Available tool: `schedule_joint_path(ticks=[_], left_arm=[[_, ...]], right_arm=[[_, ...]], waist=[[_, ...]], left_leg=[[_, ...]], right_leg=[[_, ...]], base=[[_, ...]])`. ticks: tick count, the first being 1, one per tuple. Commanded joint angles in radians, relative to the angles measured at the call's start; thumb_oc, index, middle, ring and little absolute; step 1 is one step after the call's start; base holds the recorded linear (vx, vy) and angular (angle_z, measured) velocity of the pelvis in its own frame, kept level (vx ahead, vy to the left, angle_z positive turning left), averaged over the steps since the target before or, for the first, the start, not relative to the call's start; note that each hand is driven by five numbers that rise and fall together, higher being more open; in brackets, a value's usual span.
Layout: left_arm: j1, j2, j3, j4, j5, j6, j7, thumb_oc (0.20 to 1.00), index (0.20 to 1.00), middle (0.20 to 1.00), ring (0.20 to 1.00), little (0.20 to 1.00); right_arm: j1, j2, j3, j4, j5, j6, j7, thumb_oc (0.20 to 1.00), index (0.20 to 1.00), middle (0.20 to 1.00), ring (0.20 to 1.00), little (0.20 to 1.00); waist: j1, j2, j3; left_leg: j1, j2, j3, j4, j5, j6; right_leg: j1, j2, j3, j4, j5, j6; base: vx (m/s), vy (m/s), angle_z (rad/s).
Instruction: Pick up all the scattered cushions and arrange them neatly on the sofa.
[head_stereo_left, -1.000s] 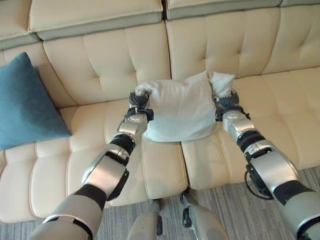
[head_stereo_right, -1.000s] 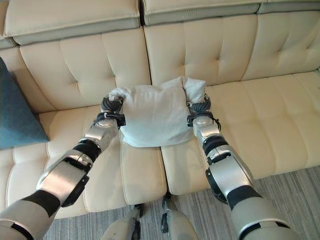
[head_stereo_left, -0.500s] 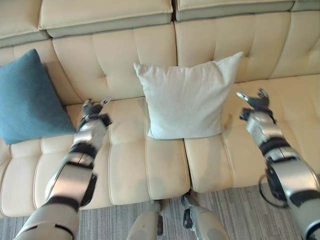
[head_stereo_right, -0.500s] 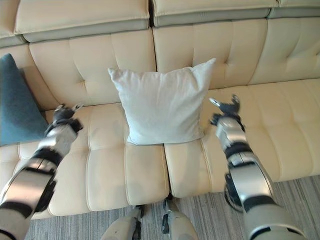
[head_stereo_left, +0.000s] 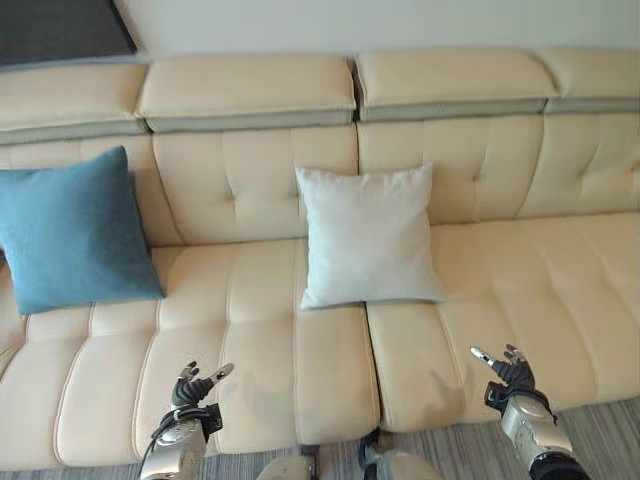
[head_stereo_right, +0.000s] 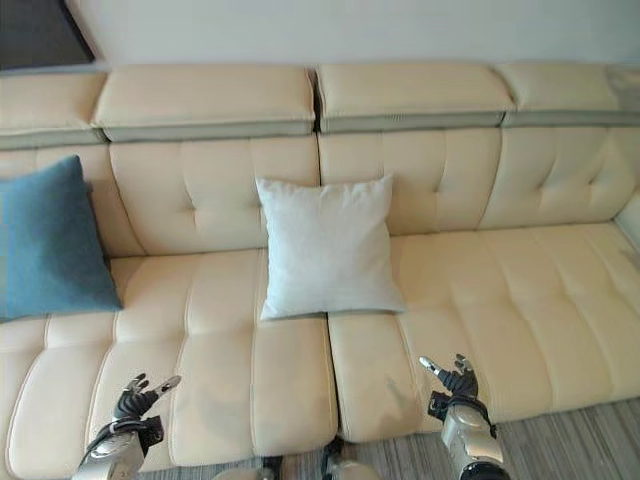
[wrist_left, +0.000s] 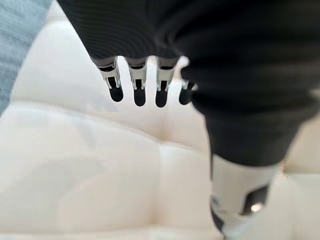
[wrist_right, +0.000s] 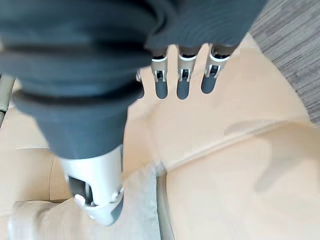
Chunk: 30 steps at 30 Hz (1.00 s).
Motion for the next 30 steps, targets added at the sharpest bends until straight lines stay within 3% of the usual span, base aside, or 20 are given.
schedule_joint_path(ticks=[1, 6, 8, 11, 13, 15, 18, 19, 23, 26, 28, 30], left_arm=[[-0.053, 0.008, -0.035, 0.052, 0.055, -0.017, -0.025, 1.0, 1.0, 1.0, 1.0, 1.0], [-0.025, -0.012, -0.075, 0.072, 0.11, -0.011, -0.06, 1.0, 1.0, 1.0, 1.0, 1.0], [-0.033, -0.01, -0.079, 0.08, 0.111, -0.013, -0.056, 1.0, 1.0, 1.0, 1.0, 1.0], [-0.038, -0.003, -0.086, 0.084, 0.123, -0.019, -0.054, 1.0, 1.0, 1.0, 1.0, 1.0], [-0.025, -0.006, -0.081, 0.105, 0.112, -0.014, -0.064, 1.0, 1.0, 1.0, 1.0, 1.0], [-0.023, -0.006, -0.077, 0.117, 0.107, -0.011, -0.065, 1.0, 1.0, 1.0, 1.0, 1.0], [-0.012, -0.014, -0.064, 0.151, 0.095, -0.007, -0.059, 1.0, 1.0, 1.0, 1.0, 1.0], [-0.012, -0.014, -0.064, 0.151, 0.095, -0.007, -0.059, 1.0, 1.0, 1.0, 1.0, 1.0], [-0.015, -0.024, -0.07, 0.138, 0.084, -0.003, -0.051, 1.0, 1.0, 1.0, 1.0, 1.0], [-0.017, -0.033, -0.078, 0.144, 0.083, 0.0, -0.052, 1.0, 1.0, 1.0, 1.0, 1.0], [-0.024, -0.038, -0.077, 0.158, 0.086, -0.003, -0.049, 1.0, 1.0, 1.0, 1.0, 1.0], [-0.017, -0.04, -0.074, 0.153, 0.082, -0.004, -0.048, 1.0, 1.0, 1.0, 1.0, 1.0]], right_arm=[[0.007, -0.015, 0.001, -0.007, -0.018, -0.022, 0.028, 1.0, 1.0, 1.0, 1.0, 1.0], [0.068, 0.026, 0.01, -0.007, -0.025, -0.029, 0.047, 1.0, 1.0, 1.0, 1.0, 1.0], [0.055, 0.032, 0.022, -0.002, -0.032, -0.028, 0.043, 1.0, 1.0, 1.0, 1.0, 1.0], [0.042, 0.038, 0.031, 0.007, -0.023, -0.036, 0.045, 1.0, 1.0, 1.0, 1.0, 1.0], [0.054, 0.037, 0.029, 0.018, -0.011, -0.041, 0.053, 1.0, 1.0, 1.0, 1.0, 1.0], [0.059, 0.038, 0.029, 0.019, -0.013, -0.041, 0.053, 1.0, 1.0, 1.0, 1.0, 1.0], [0.057, 0.042, 0.043, 0.013, -0.01, -0.037, 0.051, 1.0, 1.0, 1.0, 1.0, 1.0], [0.056, 0.041, 0.043, 0.013, -0.01, -0.037, 0.051, 1.0, 1.0, 1.0, 1.0, 1.0], [0.065, 0.028, 0.065, -0.029, -0.002, -0.047, 0.043, 1.0, 1.0, 1.0, 1.0, 1.0], [0.064, 0.019, 0.074, -0.029, -0.008, -0.045, 0.039, 1.0, 1.0, 1.0, 1.0, 1.0], [0.051, 0.013, 0.086, -0.025, -0.013, -0.041, 0.039, 1.0, 1.0, 1.0, 1.0, 1.0], [0.054, 0.018, 0.096, -0.025, -0.016, -0.033, 0.048, 1.0, 1.0, 1.0, 1.0, 1.0]], waist=[[0.004, 0.011, -0.029], [-0.014, 0.015, -0.005], [-0.018, 0.019, 0.019], [-0.018, 0.041, 0.042], [-0.017, 0.043, 0.025], [-0.014, 0.039, 0.019], [0.014, 0.021, 0.003], [0.014, 0.022, 0.002], [0.01, 0.036, 0.042], [0.006, 0.046, 0.064], [0.012, 0.037, 0.081], [0.008, 0.025, 0.071]], left_leg=[[0.025, 0.006, 0.011, 0.007, -0.091, -0.026], [0.04, -0.008, 0.037, 0.007, -0.095, -0.007], [0.031, 0.0, 0.052, 0.007, -0.082, -0.005], [0.013, 0.016, 0.066, 0.007, -0.058, 0.005], [0.006, 0.013, 0.063, 0.007, -0.054, 0.007], [0.005, 0.009, 0.063, 0.007, -0.052, 0.005], [-0.05, 0.011, 0.064, 0.007, -0.006, -0.017], [-0.053, 0.012, 0.063, 0.007, -0.005, -0.017], [-0.133, 0.042, 0.038, 0.007, 0.11, -0.09], [-0.145, 0.049, 0.03, 0.007, 0.126, -0.105], [-0.13, 0.036, 0.009, 0.055, 0.1, -0.085], [-0.113, 0.024, 0.023, 0.12, 0.03, -0.06]], right_leg=[[0.065, -0.045, -0.02, 0.003, -0.134, 0.099], [0.067, -0.056, -0.001, 0.003, -0.092, 0.115], [0.029, -0.054, 0.01, 0.059, -0.09, 0.117], [0.001, -0.05, -0.002, 0.267, -0.201, 0.093], [0.024, -0.043, 0.009, 0.399, -0.279, 0.077], [0.047, -0.04, 0.015, 0.406, -0.285, 0.081], [0.176, -0.014, 0.029, 0.185, -0.304, 0.06], [0.175, -0.012, 0.028, 0.182, -0.301, 0.059], [0.192, 0.054, 0.015, 0.049, -0.281, 0.014], [0.18, 0.058, -0.007, 0.055, -0.272, 0.007], [0.164, 0.042, -0.01, 0.063, -0.258, 0.005], [0.154, 0.025, -0.014, 0.05, -0.241, 0.009]], base=[[-0.09, 0.127, 0.0], [-0.16, 0.108, -0.09], [-0.28, 0.048, -0.36], [-0.21, 0.03, -0.14], [-0.15, -0.038, -0.19], [-0.12, -0.121, -0.09], [-0.23, -0.229, -0.16], [-0.21, -0.206, -0.13], [-0.39, -0.287, 0.13], [-0.31, -0.145, 0.31], [-0.3, -0.11, 0.17], [-0.15, -0.041, -0.18]])
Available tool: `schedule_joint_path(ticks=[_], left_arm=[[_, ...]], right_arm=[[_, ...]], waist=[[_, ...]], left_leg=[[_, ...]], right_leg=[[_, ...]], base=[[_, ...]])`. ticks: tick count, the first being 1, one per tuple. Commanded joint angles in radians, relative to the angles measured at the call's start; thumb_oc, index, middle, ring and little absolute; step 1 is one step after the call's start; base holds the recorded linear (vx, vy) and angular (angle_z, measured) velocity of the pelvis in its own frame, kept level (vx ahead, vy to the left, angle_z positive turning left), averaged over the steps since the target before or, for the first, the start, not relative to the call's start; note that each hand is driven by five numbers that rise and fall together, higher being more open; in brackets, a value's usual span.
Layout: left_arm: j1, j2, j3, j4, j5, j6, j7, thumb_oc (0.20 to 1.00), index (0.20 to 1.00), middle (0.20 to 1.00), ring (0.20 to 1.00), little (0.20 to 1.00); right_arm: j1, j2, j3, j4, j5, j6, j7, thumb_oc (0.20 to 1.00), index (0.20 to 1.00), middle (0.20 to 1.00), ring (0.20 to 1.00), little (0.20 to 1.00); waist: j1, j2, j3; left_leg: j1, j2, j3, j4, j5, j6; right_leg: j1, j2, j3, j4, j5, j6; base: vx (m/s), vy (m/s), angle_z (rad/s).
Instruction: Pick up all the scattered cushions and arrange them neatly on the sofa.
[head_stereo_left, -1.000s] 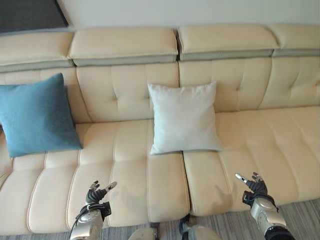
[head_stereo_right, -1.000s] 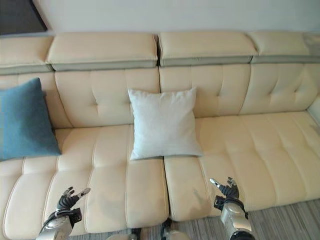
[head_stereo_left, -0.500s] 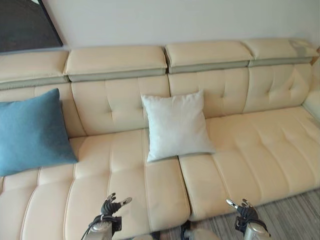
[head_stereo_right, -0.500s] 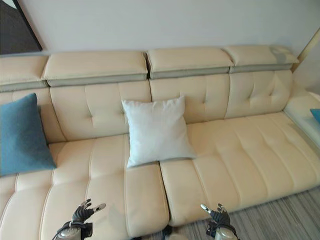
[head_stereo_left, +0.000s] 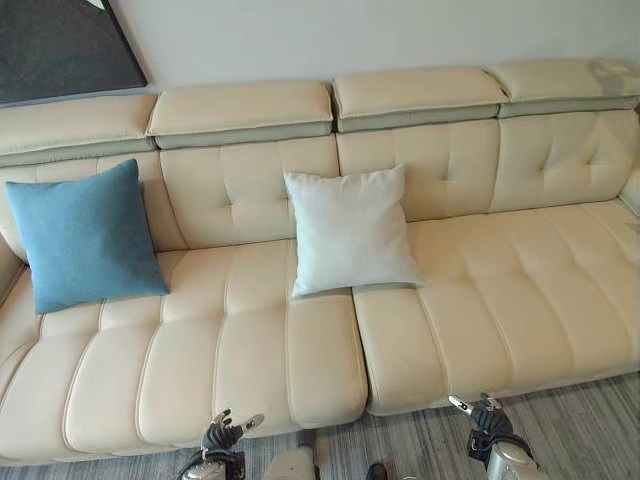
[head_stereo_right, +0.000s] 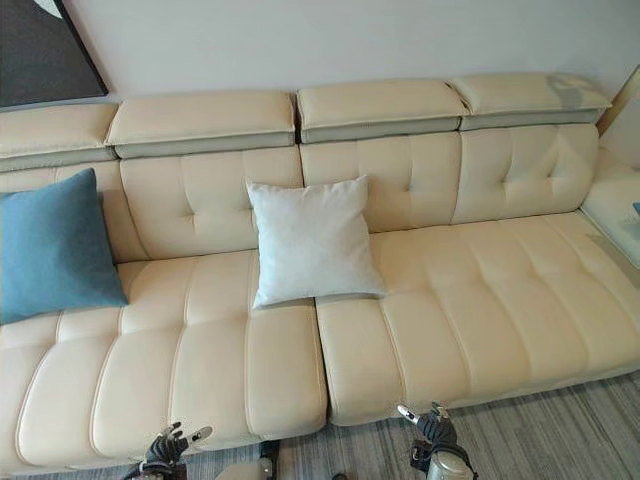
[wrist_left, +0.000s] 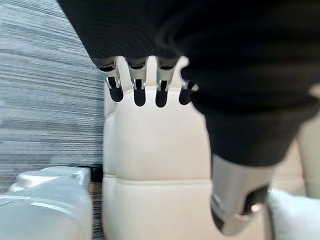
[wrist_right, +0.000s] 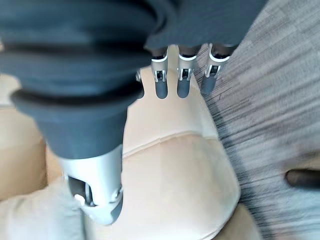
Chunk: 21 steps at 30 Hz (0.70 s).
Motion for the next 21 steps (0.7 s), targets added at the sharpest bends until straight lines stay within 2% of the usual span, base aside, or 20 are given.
schedule_joint_path(ticks=[1, 3, 4, 6, 8, 9, 10, 15, 21], left_arm=[[-0.043, 0.024, -0.006, -0.023, 0.001, -0.023, 0.009, 1.0, 1.0, 1.0, 1.0, 1.0], [-0.044, 0.02, -0.01, -0.013, -0.004, -0.024, 0.007, 1.0, 1.0, 1.0, 1.0, 1.0], [-0.044, 0.02, -0.01, -0.013, -0.004, -0.024, 0.007, 1.0, 1.0, 1.0, 1.0, 1.0], [-0.04, 0.013, -0.016, -0.007, -0.006, -0.021, 0.003, 1.0, 1.0, 1.0, 1.0, 1.0], [-0.035, 0.012, -0.016, -0.019, -0.012, -0.02, 0.003, 1.0, 1.0, 1.0, 1.0, 1.0], [-0.033, 0.006, -0.027, -0.018, 0.0, -0.015, -0.004, 1.0, 1.0, 1.0, 1.0, 1.0], [-0.035, 0.003, -0.032, -0.016, 0.003, -0.015, -0.005, 1.0, 1.0, 1.0, 1.0, 1.0], [-0.028, 0.002, -0.036, -0.02, 0.013, -0.012, -0.009, 1.0, 1.0, 1.0, 1.0, 1.0], [-0.036, -0.003, -0.041, 0.032, 0.026, -0.004, -0.013, 1.0, 1.0, 1.0, 1.0, 1.0]], right_arm=[[-0.035, -0.009, 0.0, -0.05, -0.016, -0.025, 0.005, 1.0, 1.0, 1.0, 1.0, 1.0], [-0.038, -0.01, 0.007, -0.031, -0.017, -0.024, 0.009, 1.0, 1.0, 1.0, 1.0, 1.0], [-0.039, -0.01, 0.007, -0.031, -0.017, -0.024, 0.009, 1.0, 1.0, 1.0, 1.0, 1.0], [-0.037, -0.007, 0.014, -0.026, -0.02, -0.02, 0.015, 1.0, 1.0, 1.0, 1.0, 1.0], [-0.031, -0.004, 0.013, -0.027, -0.02, -0.019, 0.016, 1.0, 1.0, 1.0, 1.0, 1.0], [-0.024, -0.003, 0.011, -0.021, -0.019, -0.018, 0.017, 1.0, 1.0, 1.0, 1.0, 1.0], [-0.022, -0.002, 0.008, -0.017, -0.018, -0.019, 0.016, 1.0, 1.0, 1.0, 1.0, 1.0], [-0.018, 0.002, 0.002, 0.0, -0.015, -0.018, 0.01, 1.0, 1.0, 1.0, 1.0, 1.0], [-0.011, 0.009, -0.003, 0.015, -0.017, -0.012, 0.013, 1.0, 1.0, 1.0, 1.0, 1.0]], waist=[[-0.018, -0.037, -0.004], [-0.014, -0.04, -0.012], [-0.015, -0.04, -0.014], [-0.021, -0.042, -0.03], [-0.026, -0.038, -0.037], [-0.037, -0.025, -0.051], [-0.04, -0.022, -0.057], [-0.038, -0.025, -0.065], [-0.051, -0.026, -0.071]], left_leg=[[0.029, -0.112, 0.049, 0.094, -0.259, 0.161], [0.059, -0.125, 0.038, 0.131, -0.305, 0.168], [0.057, -0.125, 0.037, 0.131, -0.305, 0.168], [0.106, -0.125, 0.04, 0.15, -0.357, 0.176], [0.13, -0.116, 0.047, 0.13, -0.363, 0.176], [0.168, -0.106, 0.058, 0.034, -0.328, 0.17], [0.185, -0.104, 0.061, -0.011, -0.318, 0.166], [0.204, -0.105, 0.055, -0.032, -0.325, 0.171], [0.215, -0.117, 0.079, -0.032, -0.349, 0.189]], right_leg=[[0.013, -0.056, 0.041, -0.062, -0.04, 0.138], [0.014, -0.064, 0.044, -0.075, -0.029, 0.14], [0.012, -0.064, 0.043, -0.076, -0.028, 0.14], [0.008, -0.069, 0.047, -0.083, -0.023, 0.143], [0.004, -0.066, 0.046, -0.081, -0.024, 0.144], [-0.006, -0.056, 0.037, -0.085, -0.02, 0.146], [-0.01, -0.053, 0.031, -0.085, -0.018, 0.15], [-0.007, -0.058, 0.033, -0.085, -0.01, 0.163], [-0.012, -0.072, 0.077, -0.085, 0.015, 0.183]], base=[[-0.14, -0.022, -0.14], [-0.06, 0.012, 0.14], [-0.04, 0.036, 0.22], [-0.03, 0.052, 0.13], [-0.01, 0.08, 0.01], [-0.02, 0.154, -0.05], [-0.02, 0.124, 0.03], [-0.01, 0.108, 0.03], [-0.03, 0.147, -0.16]])
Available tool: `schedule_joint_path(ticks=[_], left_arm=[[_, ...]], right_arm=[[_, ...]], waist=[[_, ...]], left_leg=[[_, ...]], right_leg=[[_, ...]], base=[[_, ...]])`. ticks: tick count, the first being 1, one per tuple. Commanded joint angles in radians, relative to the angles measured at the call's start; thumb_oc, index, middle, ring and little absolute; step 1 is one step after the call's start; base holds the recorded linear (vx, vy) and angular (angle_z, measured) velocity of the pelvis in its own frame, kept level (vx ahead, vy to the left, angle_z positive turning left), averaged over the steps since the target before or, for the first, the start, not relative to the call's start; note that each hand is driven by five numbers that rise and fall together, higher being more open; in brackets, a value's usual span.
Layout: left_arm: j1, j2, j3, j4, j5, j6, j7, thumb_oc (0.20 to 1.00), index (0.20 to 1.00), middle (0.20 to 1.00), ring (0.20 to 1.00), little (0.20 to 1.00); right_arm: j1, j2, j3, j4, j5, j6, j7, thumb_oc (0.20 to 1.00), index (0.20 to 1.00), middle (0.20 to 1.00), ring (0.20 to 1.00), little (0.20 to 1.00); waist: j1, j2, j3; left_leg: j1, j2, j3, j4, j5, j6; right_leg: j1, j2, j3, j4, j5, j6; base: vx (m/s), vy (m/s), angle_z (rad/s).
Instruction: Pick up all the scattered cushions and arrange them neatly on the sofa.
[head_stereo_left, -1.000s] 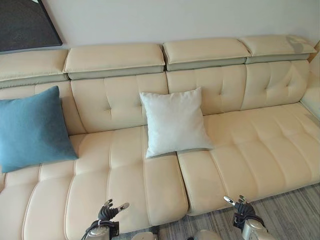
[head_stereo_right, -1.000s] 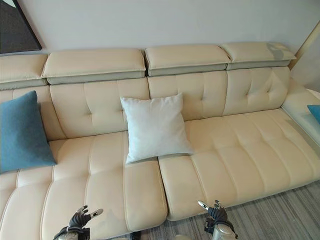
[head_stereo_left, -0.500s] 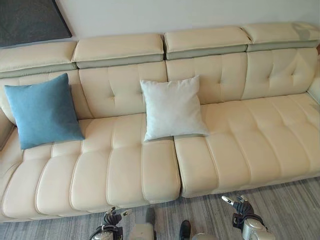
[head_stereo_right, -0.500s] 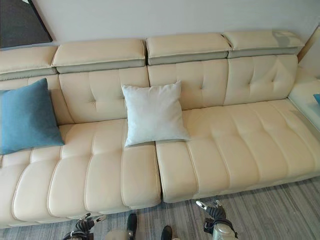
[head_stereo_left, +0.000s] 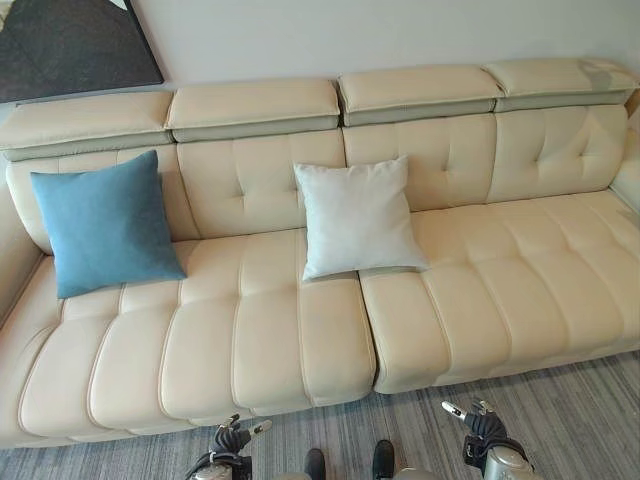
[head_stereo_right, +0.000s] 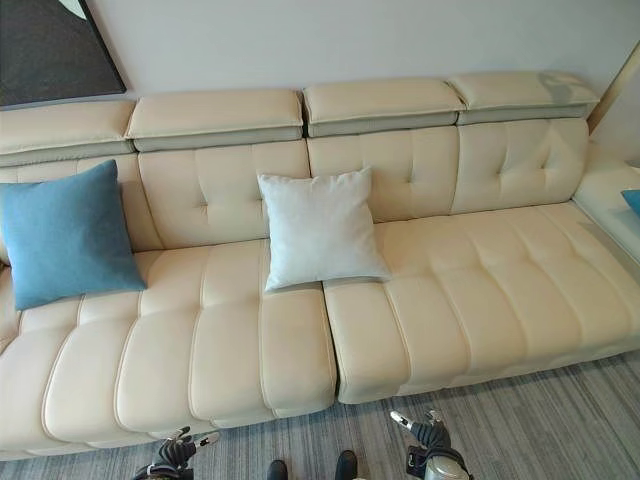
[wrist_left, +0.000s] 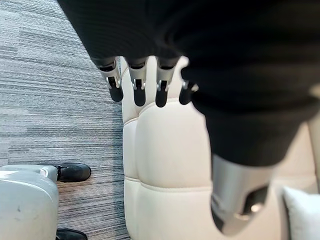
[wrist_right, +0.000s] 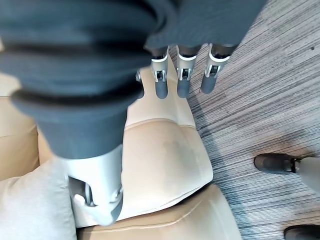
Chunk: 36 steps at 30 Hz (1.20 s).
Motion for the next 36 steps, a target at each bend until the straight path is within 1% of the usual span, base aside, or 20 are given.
schedule_joint_path(ticks=[1, 5, 7, 10, 11, 12, 13, 15, 16, 17, 18, 21, 27, 29, 31, 32, 33, 34, 35, 36], left_arm=[[-0.054, 0.008, -0.014, 0.046, 0.037, -0.019, -0.005, 1.0, 1.0, 1.0, 1.0, 1.0], [-0.089, 0.021, -0.048, 0.065, 0.079, -0.018, -0.015, 1.0, 1.0, 1.0, 1.0, 1.0], [-0.118, 0.025, -0.072, 0.068, 0.123, -0.022, -0.015, 1.0, 1.0, 1.0, 1.0, 1.0], [-0.135, 0.028, -0.081, 0.059, 0.134, -0.025, -0.012, 1.0, 1.0, 1.0, 1.0, 1.0], [-0.147, 0.031, -0.085, 0.042, 0.139, -0.028, -0.007, 1.0, 1.0, 1.0, 1.0, 1.0], [-0.147, 0.03, -0.085, 0.042, 0.139, -0.028, -0.007, 1.0, 1.0, 1.0, 1.0, 1.0], [-0.148, 0.031, -0.089, 0.031, 0.143, -0.028, -0.006, 1.0, 1.0, 1.0, 1.0, 1.0], [-0.151, 0.036, -0.088, -0.015, 0.152, -0.029, -0.007, 1.0, 1.0, 1.0, 1.0, 1.0], [-0.15, 0.04, -0.084, -0.024, 0.154, -0.029, -0.01, 1.0, 1.0, 1.0, 1.0, 1.0], [-0.15, 0.04, -0.084, -0.024, 0.154, -0.028, -0.01, 1.0, 1.0, 1.0, 1.0, 1.0], [-0.147, 0.042, -0.081, -0.037, 0.153, -0.028, -0.013, 1.0, 1.0, 1.0, 1.0, 1.0], [-0.137, 0.036, -0.078, -0.034, 0.158, -0.018, -0.019, 1.0, 1.0, 1.0, 1.0, 1.0], [-0.121, 0.016, -0.076, -0.017, 0.162, -0.012, -0.024, 1.0, 1.0, 1.0, 1.0, 1.0], [-0.122, 0.014, -0.082, -0.026, 0.157, -0.012, -0.026, 1.0, 1.0, 1.0, 1.0, 1.0], [-0.124, 0.008, -0.094, -0.046, 0.136, -0.016, -0.036, 1.0, 1.0, 1.0, 1.0, 1.0], [-0.128, 0.007, -0.099, -0.053, 0.127, -0.019, -0.034, 1.0, 1.0, 1.0, 1.0, 1.0], [-0.129, 0.007, -0.099, -0.052, 0.127, -0.019, -0.034, 1.0, 1.0, 1.0, 1.0, 1.0], [-0.131, 0.007, -0.109, -0.084, 0.108, -0.025, -0.032, 1.0, 1.0, 1.0, 1.0, 1.0], [-0.131, 0.007, -0.109, -0.085, 0.108, -0.024, -0.032, 1.0, 1.0, 1.0, 1.0, 1.0], [-0.115, 0.011, -0.109, -0.112, 0.096, -0.026, -0.025, 1.0, 1.0, 1.0, 1.0, 1.0]], right_arm=[[-0.037, -0.014, -0.016, 0.023, -0.012, -0.014, -0.001, 1.0, 1.0, 1.0, 1.0, 1.0], [-0.029, -0.005, -0.038, 0.04, 0.015, -0.02, -0.002, 1.0, 1.0, 1.0, 1.0, 1.0], [-0.021, 0.002, -0.06, 0.056, 0.031, -0.025, -0.001, 1.0, 1.0, 1.0, 1.0, 1.0], [-0.02, 0.003, -0.073, 0.065, 0.036, -0.027, -0.002, 1.0, 1.0, 1.0, 1.0, 1.0], [-0.017, 0.0, -0.081, 0.08, 0.031, -0.027, -0.007, 1.0, 1.0, 1.0, 1.0, 1.0], [-0.017, 0.0, -0.081, 0.08, 0.031, -0.027, -0.007, 1.0, 1.0, 1.0, 1.0, 1.0], [-0.015, -0.003, -0.086, 0.076, 0.022, -0.026, -0.01, 1.0, 1.0, 1.0, 1.0, 1.0], [-0.014, -0.01, -0.101, 0.077, 0.005, -0.021, -0.018, 1.0, 1.0, 1.0, 1.0, 1.0], [-0.016, -0.013, -0.104, 0.079, 0.001, -0.019, -0.017, 1.0, 1.0, 1.0, 1.0, 1.0], [-0.016, -0.013, -0.105, 0.079, 0.001, -0.019, -0.017, 1.0, 1.0, 1.0, 1.0, 1.0], [-0.015, -0.011, -0.11, 0.075, 0.003, -0.016, -0.018, 1.0, 1.0, 1.0, 1.0, 1.0], [-0.013, -0.009, -0.102, 0.076, 0.0, -0.01, -0.012, 1.0, 1.0, 1.0, 1.0, 1.0], [0.005, -0.018, -0.092, 0.058, -0.012, -0.005, -0.006, 1.0, 1.0, 1.0, 1.0, 1.0], [0.009, -0.023, -0.095, 0.051, -0.007, -0.006, -0.006, 1.0, 1.0, 1.0, 1.0, 1.0], [0.015, -0.034, -0.094, 0.059, 0.004, -0.009, -0.005, 1.0, 1.0, 1.0, 1.0, 1.0], [0.016, -0.043, -0.089, 0.056, 0.003, -0.013, -0.005, 1.0, 1.0, 1.0, 1.0, 1.0], [0.015, -0.043, -0.089, 0.056, 0.003, -0.013, -0.005, 1.0, 1.0, 1.0, 1.0, 1.0], [0.016, -0.063, -0.082, 0.04, -0.005, -0.013, -0.004, 1.0, 1.0, 1.0, 1.0, 1.0], [0.016, -0.063, -0.082, 0.04, -0.005, -0.013, -0.004, 1.0, 1.0, 1.0, 1.0, 1.0], [0.014, -0.072, -0.066, 0.024, -0.02, -0.006, 0.001, 1.0, 1.0, 1.0, 1.0, 1.0]], waist=[[-0.01, -0.01, -0.016], [-0.04, -0.01, 0.001], [-0.061, -0.008, 0.018], [-0.072, -0.005, 0.03], [-0.069, 0.003, 0.044], [-0.069, 0.003, 0.044], [-0.072, 0.009, 0.051], [-0.043, 0.019, 0.056], [-0.035, 0.021, 0.054], [-0.035, 0.021, 0.055], [-0.026, 0.02, 0.053], [-0.03, 0.012, 0.034], [-0.052, 0.025, 0.016], [-0.062, 0.03, 0.022], [-0.07, 0.019, 0.039], [-0.062, 0.017, 0.049], [-0.063, 0.018, 0.05], [-0.048, 0.014, 0.069], [-0.049, 0.015, 0.068], [-0.028, 0.015, 0.071]], left_leg=[[0.013, -0.012, 0.016, 0.0, -0.068, -0.002], [0.01, -0.021, 0.055, 0.0, -0.076, 0.018], [0.007, -0.023, 0.118, 0.0, -0.088, 0.029], [0.012, -0.018, 0.171, 0.0, -0.097, 0.036], [0.02, -0.006, 0.228, 0.0, -0.111, 0.039], [0.021, -0.006, 0.228, 0.0, -0.111, 0.039], [0.035, 0.0, 0.24, 0.0, -0.125, 0.034], [0.051, 0.016, 0.324, 0.0, -0.132, 0.025], [0.056, 0.02, 0.351, 0.0, -0.134, 0.024], [0.057, 0.02, 0.351, 0.0, -0.134, 0.024], [0.067, 0.023, 0.385, 0.0, -0.136, 0.019], [0.079, 0.022, 0.426, 0.0, -0.136, 0.009], [0.097, 0.049, 0.446, 0.017, -0.126, -0.021], [0.084, 0.075, 0.445, 0.096, -0.145, -0.038], [0.029, 0.147, 0.443, 0.298, -0.143, -0.068], [0.007, 0.16, 0.406, 0.373, -0.114, -0.079], [0.003, 0.164, 0.404, 0.381, -0.116, -0.082], [-0.054, 0.148, 0.288, 0.473, -0.081, -0.083], [-0.058, 0.15, 0.285, 0.477, -0.082, -0.084], [-0.106, 0.073, 0.138, 0.48, -0.114, -0.056]], right_leg=[[0.039, 0.006, 0.05, 0.001, -0.122, 0.064], [-0.001, -0.008, 0.089, 0.04, -0.106, 0.08], [-0.045, -0.017, 0.13, 0.068, -0.089, 0.102], [-0.079, -0.024, 0.138, 0.106, -0.087, 0.113], [-0.103, -0.054, 0.063, 0.144, -0.088, 0.119], [-0.103, -0.054, 0.063, 0.145, -0.089, 0.119], [-0.098, -0.071, 0.013, 0.155, -0.1, 0.127], [-0.081, -0.143, -0.222, 0.182, -0.105, 0.124], [-0.075, -0.161, -0.282, 0.193, -0.109, 0.122], [-0.075, -0.162, -0.282, 0.195, -0.11, 0.123], [-0.064, -0.176, -0.347, 0.205, -0.112, 0.125], [-0.035, -0.146, -0.323, 0.112, -0.09, 0.134], [0.017, -0.096, -0.28, 0.032, -0.103, 0.118], [0.023, -0.085, -0.262, 0.042, -0.129, 0.101], [0.054, -0.063, -0.241, 0.042, -0.174, 0.062], [0.064, -0.052, -0.225, 0.045, -0.187, 0.047], [0.064, -0.049, -0.226, 0.045, -0.189, 0.045], [0.07, -0.035, -0.186, 0.056, -0.205, 0.019], [0.069, -0.034, -0.188, 0.057, -0.206, 0.018], [0.063, -0.024, -0.127, 0.068, -0.216, 0.008]], base=[[-0.04, 0.157, -0.4], [-0.06, 0.153, -0.26], [-0.09, 0.185, -0.8], [-0.07, 0.108, -0.84], [-0.07, 0.065, -1.31], [-0.02, 0.059, -1.63], [0.01, 0.011, -1.56], [-0.01, -0.007, -1.08], [0.0, -0.015, -0.95], [0.02, -0.062, -1.68], [0.07, -0.109, -1.54], [0.08, -0.137, -0.95], [0.12, -0.236, -0.22], [0.1, -0.339, -0.18], [0.1, -0.401, -0.07], [0.08, -0.31, -0.02], [0.08, -0.28, -0.2], [0.04, -0.172, -0.51], [0.11, -0.227, -0.78], [0.16, -0.113, -0.86]])
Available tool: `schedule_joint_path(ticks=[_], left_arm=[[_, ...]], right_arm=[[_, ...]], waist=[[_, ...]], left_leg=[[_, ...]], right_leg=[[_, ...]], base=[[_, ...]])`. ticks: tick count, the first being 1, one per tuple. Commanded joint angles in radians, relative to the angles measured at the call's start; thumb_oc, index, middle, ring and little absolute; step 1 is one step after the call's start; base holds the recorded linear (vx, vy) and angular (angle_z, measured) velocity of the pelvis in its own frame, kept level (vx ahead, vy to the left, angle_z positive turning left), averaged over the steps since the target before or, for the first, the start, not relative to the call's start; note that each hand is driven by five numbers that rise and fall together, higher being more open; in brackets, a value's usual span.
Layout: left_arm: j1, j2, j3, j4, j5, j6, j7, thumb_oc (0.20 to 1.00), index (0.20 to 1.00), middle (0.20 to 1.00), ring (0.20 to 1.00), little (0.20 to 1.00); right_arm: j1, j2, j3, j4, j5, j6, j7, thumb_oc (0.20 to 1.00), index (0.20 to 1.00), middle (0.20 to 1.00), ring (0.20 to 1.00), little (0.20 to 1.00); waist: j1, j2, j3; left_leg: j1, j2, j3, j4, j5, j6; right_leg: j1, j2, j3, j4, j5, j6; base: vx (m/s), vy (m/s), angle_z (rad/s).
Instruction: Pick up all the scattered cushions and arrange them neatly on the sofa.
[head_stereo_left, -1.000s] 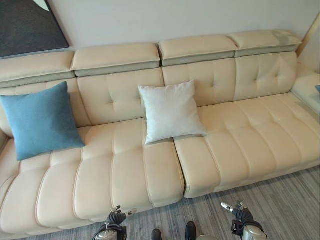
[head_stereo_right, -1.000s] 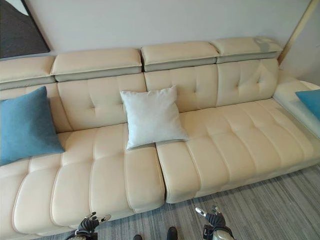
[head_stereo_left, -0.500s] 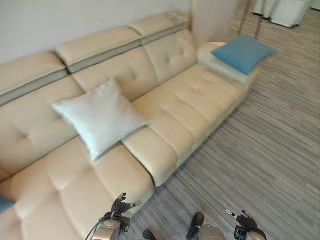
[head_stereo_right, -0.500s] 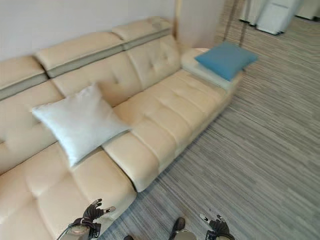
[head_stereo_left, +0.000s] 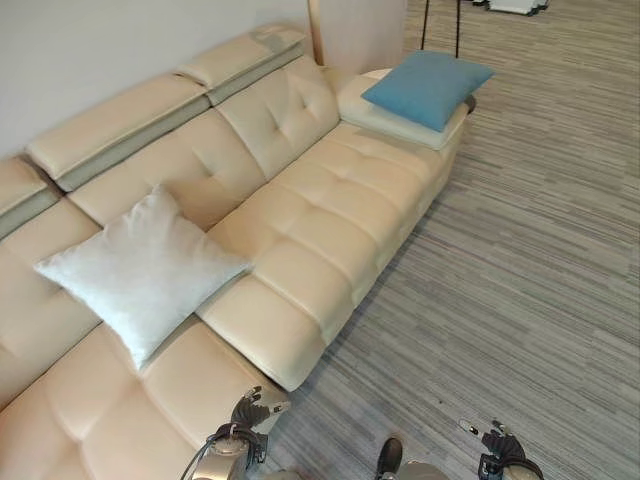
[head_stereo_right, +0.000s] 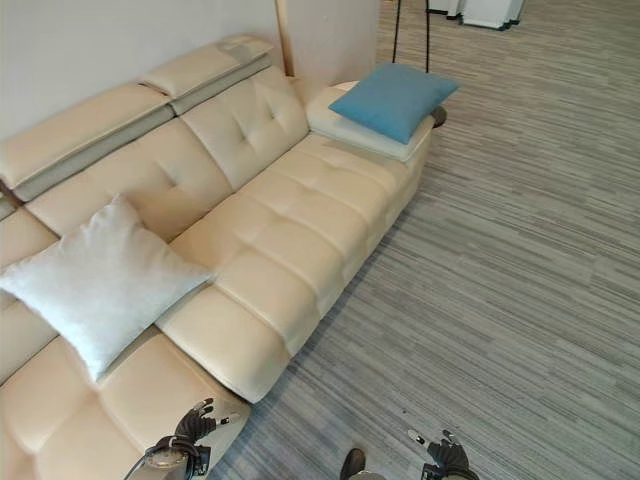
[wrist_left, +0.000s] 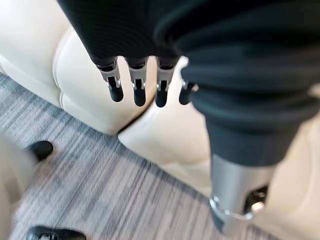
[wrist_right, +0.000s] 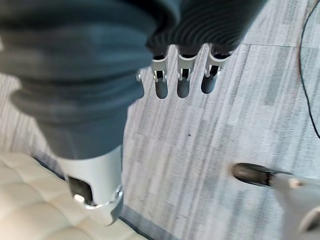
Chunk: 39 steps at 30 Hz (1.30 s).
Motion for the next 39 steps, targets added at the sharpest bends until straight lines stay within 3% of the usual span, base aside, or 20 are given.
schedule_joint_path(ticks=[1, 2, 3, 6, 8, 9, 12, 17, 19, 21, 22, 23, 24, 26, 29, 31, 33, 34, 37, 39], left_arm=[[-0.027, 0.025, -0.019, -0.073, -0.03, -0.032, 0.007, 1.0, 1.0, 1.0, 1.0, 1.0], [-0.026, 0.025, -0.019, -0.073, -0.03, -0.032, 0.007, 1.0, 1.0, 1.0, 1.0, 1.0], [-0.02, 0.029, -0.024, -0.082, -0.022, -0.03, 0.003, 1.0, 1.0, 1.0, 1.0, 1.0], [-0.009, 0.034, -0.029, -0.089, -0.013, -0.029, 0.002, 1.0, 1.0, 1.0, 1.0, 1.0], [0.006, 0.04, -0.031, -0.106, -0.01, -0.026, 0.004, 1.0, 1.0, 1.0, 1.0, 1.0], [0.005, 0.041, -0.03, -0.092, -0.009, -0.022, 0.007, 1.0, 1.0, 1.0, 1.0, 1.0], [-0.001, 0.047, -0.026, -0.088, -0.004, -0.021, 0.011, 1.0, 1.0, 1.0, 1.0, 1.0], [0.005, 0.065, -0.029, -0.121, -0.009, -0.027, 0.005, 1.0, 1.0, 1.0, 1.0, 1.0], [0.016, 0.081, -0.025, -0.174, -0.019, -0.029, -0.001, 1.0, 1.0, 1.0, 1.0, 1.0], [0.019, 0.103, -0.019, -0.234, -0.039, -0.024, -0.004, 1.0, 1.0, 1.0, 1.0, 1.0], [0.019, 0.103, -0.019, -0.234, -0.039, -0.024, -0.004, 1.0, 1.0, 1.0, 1.0, 1.0], [0.018, 0.107, -0.022, -0.253, -0.043, -0.024, -0.003, 1.0, 1.0, 1.0, 1.0, 1.0], [0.018, 0.111, -0.025, -0.267, -0.041, -0.021, -0.006, 1.0, 1.0, 1.0, 1.0, 1.0], [0.01, 0.114, -0.034, -0.266, -0.037, -0.021, -0.01, 1.0, 1.0, 1.0, 1.0, 1.0], [-0.015, 0.112, -0.039, -0.264, -0.045, -0.022, -0.01, 1.0, 1.0, 1.0, 1.0, 1.0], [-0.022, 0.111, -0.04, -0.261, -0.038, -0.025, -0.014, 1.0, 1.0, 1.0, 1.0, 1.0], [-0.034, 0.108, -0.043, -0.262, -0.02, -0.026, -0.018, 1.0, 1.0, 1.0, 1.0, 1.0], [-0.038, 0.109, -0.043, -0.264, -0.01, -0.029, -0.022, 1.0, 1.0, 1.0, 1.0, 1.0], [-0.047, 0.106, -0.047, -0.266, -0.003, -0.033, -0.025, 1.0, 1.0, 1.0, 1.0, 1.0], [-0.051, 0.083, -0.053, -0.253, -0.002, -0.036, -0.021, 1.0, 1.0, 1.0, 1.0, 1.0]], right_arm=[[-0.011, -0.043, 0.015, -0.027, -0.035, -0.002, 0.008, 1.0, 1.0, 1.0, 1.0, 1.0], [-0.01, -0.043, 0.016, -0.028, -0.036, -0.002, 0.008, 1.0, 1.0, 1.0, 1.0, 1.0], [-0.015, -0.05, 0.016, -0.032, -0.039, -0.003, 0.008, 1.0, 1.0, 1.0, 1.0, 1.0], [-0.02, -0.059, 0.024, -0.037, -0.049, -0.003, 0.009, 1.0, 1.0, 1.0, 1.0, 1.0], [-0.033, -0.07, 0.042, -0.04, -0.062, -0.001, 0.011, 1.0, 1.0, 1.0, 1.0, 1.0], [-0.049, -0.075, 0.055, -0.041, -0.072, -0.001, 0.009, 1.0, 1.0, 1.0, 1.0, 1.0], [-0.072, -0.076, 0.066, -0.043, -0.077, 0.002, 0.011, 1.0, 1.0, 1.0, 1.0, 1.0], [-0.085, -0.055, 0.089, -0.062, -0.091, 0.006, 0.029, 1.0, 1.0, 1.0, 1.0, 1.0], [-0.077, -0.045, 0.091, -0.077, -0.093, 0.002, 0.037, 1.0, 1.0, 1.0, 1.0, 1.0], [-0.073, -0.039, 0.093, -0.094, -0.102, 0.009, 0.05, 1.0, 1.0, 1.0, 1.0, 1.0], [-0.073, -0.039, 0.093, -0.094, -0.102, 0.009, 0.05, 1.0, 1.0, 1.0, 1.0, 1.0], [-0.073, -0.038, 0.089, -0.098, -0.105, 0.009, 0.054, 1.0, 1.0, 1.0, 1.0, 1.0], [-0.067, -0.039, 0.083, -0.099, -0.104, 0.012, 0.053, 1.0, 1.0, 1.0, 1.0, 1.0], [-0.059, -0.036, 0.075, -0.093, -0.107, 0.014, 0.051, 1.0, 1.0, 1.0, 1.0, 1.0], [-0.063, -0.038, 0.059, -0.081, -0.097, 0.014, 0.044, 1.0, 1.0, 1.0, 1.0, 1.0], [-0.061, -0.041, 0.056, -0.074, -0.097, 0.014, 0.044, 1.0, 1.0, 1.0, 1.0, 1.0], [-0.055, -0.035, 0.048, -0.07, -0.103, 0.015, 0.039, 1.0, 1.0, 1.0, 1.0, 1.0], [-0.048, -0.034, 0.044, -0.07, -0.108, 0.017, 0.04, 1.0, 1.0, 1.0, 1.0, 1.0], [-0.038, -0.032, 0.037, -0.076, -0.118, 0.02, 0.042, 1.0, 1.0, 1.0, 1.0, 1.0], [-0.028, -0.031, 0.037, -0.067, -0.112, 0.01, 0.041, 1.0, 1.0, 1.0, 1.0, 1.0]], waist=[[0.024, 0.011, 0.019], [0.024, 0.011, 0.018], [0.029, 0.013, 0.009], [0.041, 0.018, 0.006], [0.06, 0.031, 0.012], [0.067, 0.043, 0.017], [0.08, 0.051, 0.016], [0.098, 0.023, -0.034], [0.107, 0.009, -0.048], [0.111, 0.0, -0.036], [0.112, 0.0, -0.036], [0.104, 0.001, -0.021], [0.098, 0.005, -0.01], [0.09, 0.022, 0.006], [0.088, 0.05, 0.033], [0.083, 0.052, 0.043], [0.078, 0.03, 0.041], [0.075, 0.027, 0.034], [0.065, 0.025, 0.022], [0.058, 0.03, -0.006]], left_leg=[[0.004, -0.223, -0.144, -0.176, -0.129, 0.064], [0.006, -0.225, -0.144, -0.18, -0.127, 0.064], [-0.031, -0.262, -0.21, -0.313, -0.081, 0.074], [-0.047, -0.293, -0.285, -0.404, -0.017, 0.065], [-0.087, -0.313, -0.386, -0.507, 0.055, 0.051], [-0.105, -0.318, -0.402, -0.559, 0.094, 0.035], [-0.115, -0.326, -0.385, -0.568, 0.119, 0.031], [-0.103, -0.354, -0.395, -0.507, 0.066, 0.086], [-0.092, -0.358, -0.373, -0.49, 0.035, 0.115], [-0.057, -0.36, -0.339, -0.49, -0.008, 0.154], [-0.058, -0.36, -0.338, -0.49, -0.008, 0.154], [-0.036, -0.366, -0.326, -0.492, -0.021, 0.166], [-0.012, -0.367, -0.318, -0.495, -0.036, 0.174], [0.042, -0.354, -0.308, -0.523, -0.049, 0.182], [0.093, -0.318, -0.279, -0.539, -0.073, 0.168], [0.124, -0.307, -0.262, -0.544, -0.093, 0.156], [0.162, -0.306, -0.248, -0.557, -0.109, 0.135], [0.179, -0.303, -0.244, -0.562, -0.116, 0.126], [0.213, -0.295, -0.252, -0.563, -0.137, 0.112], [0.255, -0.274, -0.263, -0.54, -0.155, 0.101]], right_leg=[[-0.003, -0.013, 0.154, 0.054, -0.148, 0.121], [-0.003, -0.014, 0.154, 0.055, -0.149, 0.121], [-0.012, -0.012, 0.165, 0.048, -0.141, 0.122], [0.001, 0.004, 0.186, 0.039, -0.144, 0.119], [0.01, 0.024, 0.216, 0.042, -0.154, 0.114], [0.024, 0.039, 0.24, 0.042, -0.165, 0.112], [0.045, 0.05, 0.274, 0.036, -0.179, 0.114], [0.091, 0.017, 0.321, 0.056, -0.234, 0.14], [0.06, -0.004, 0.329, 0.16, -0.244, 0.157], [-0.071, -0.041, 0.313, 0.425, -0.185, 0.205], [-0.072, -0.041, 0.314, 0.426, -0.185, 0.205], [-0.112, -0.059, 0.307, 0.516, -0.13, 0.224], [-0.129, -0.078, 0.293, 0.576, -0.098, 0.227], [-0.2, -0.102, 0.266, 0.643, -0.1, 0.208], [-0.254, -0.089, 0.205, 0.495, -0.148, 0.182], [-0.265, -0.069, 0.194, 0.327, -0.106, 0.197], [-0.271, -0.029, 0.195, 0.053, -0.009, 0.228], [-0.271, -0.025, 0.192, -0.017, 0.018, 0.237], [-0.259, -0.023, 0.2, -0.017, 0.03, 0.238], [-0.229, -0.011, 0.184, 0.003, 0.033, 0.219]], base=[[0.16, -0.108, -0.87], [0.18, -0.089, -1.17], [0.14, -0.058, -0.91], [0.17, -0.05, -0.29], [0.21, -0.027, -0.47], [0.35, 0.003, -0.6], [0.28, 0.049, -0.53], [0.44, 0.11, -0.57], [0.38, 0.11, -0.27], [0.34, 0.123, -0.38], [0.15, 0.085, -0.37], [0.2, 0.097, -0.28], [0.28, 0.137, -0.2], [0.3, 0.109, -0.17], [0.23, 0.008, -0.12], [0.29, -0.093, -0.5], [0.41, -0.196, -0.64], [0.31, -0.143, -0.28], [0.38, -0.166, 0.04], [0.53, -0.257, 0.35]])
